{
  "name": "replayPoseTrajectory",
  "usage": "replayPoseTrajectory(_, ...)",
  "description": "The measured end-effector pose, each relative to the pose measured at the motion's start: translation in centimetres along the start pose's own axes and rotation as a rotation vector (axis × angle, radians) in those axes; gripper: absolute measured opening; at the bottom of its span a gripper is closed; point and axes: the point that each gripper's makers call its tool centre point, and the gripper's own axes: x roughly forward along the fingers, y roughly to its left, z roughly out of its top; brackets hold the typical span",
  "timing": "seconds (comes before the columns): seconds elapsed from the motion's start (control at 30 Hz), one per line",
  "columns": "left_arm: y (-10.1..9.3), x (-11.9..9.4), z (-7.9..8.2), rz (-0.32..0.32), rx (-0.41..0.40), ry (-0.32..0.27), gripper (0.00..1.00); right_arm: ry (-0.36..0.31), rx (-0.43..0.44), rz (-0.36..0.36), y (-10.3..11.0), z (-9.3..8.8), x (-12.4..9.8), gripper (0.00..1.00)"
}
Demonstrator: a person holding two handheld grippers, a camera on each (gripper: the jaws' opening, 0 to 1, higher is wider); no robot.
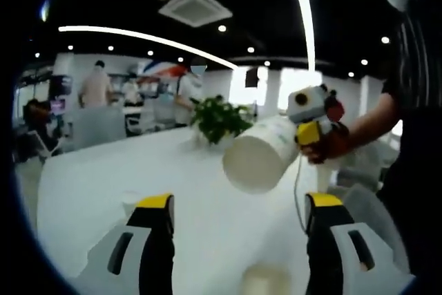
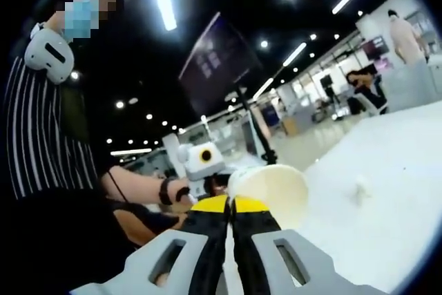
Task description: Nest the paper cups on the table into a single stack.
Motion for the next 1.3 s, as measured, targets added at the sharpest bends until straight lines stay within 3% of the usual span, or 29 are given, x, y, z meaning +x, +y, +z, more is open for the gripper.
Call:
replayPoseTrajectory(0.4,1.6,-1.6,-0.5,0.093,-0.008,-0.027,0.98,0.02,0.003,-0.012,-0.2,-0.2,0.0,0.0)
replayPoseTrajectory(0.73,2.7,-3.3,-0.8,0.157,0.062,-0.032,0.98,0.061,-0.014,-0.025,-0.7,-0.2,0.6,0.0)
replayPoseTrajectory(0.83,3.0,-3.8,-0.7,0.168,0.057,-0.04,0.98,0.145,-0.066,-0.06,-1.3,-1.0,0.8,0.0)
replayPoseTrajectory(1.3,5.0,-6.3,-2.0,0.262,0.104,-0.033,0.98,0.34,-0.238,-0.015,0.3,-1.4,2.8,0.0)
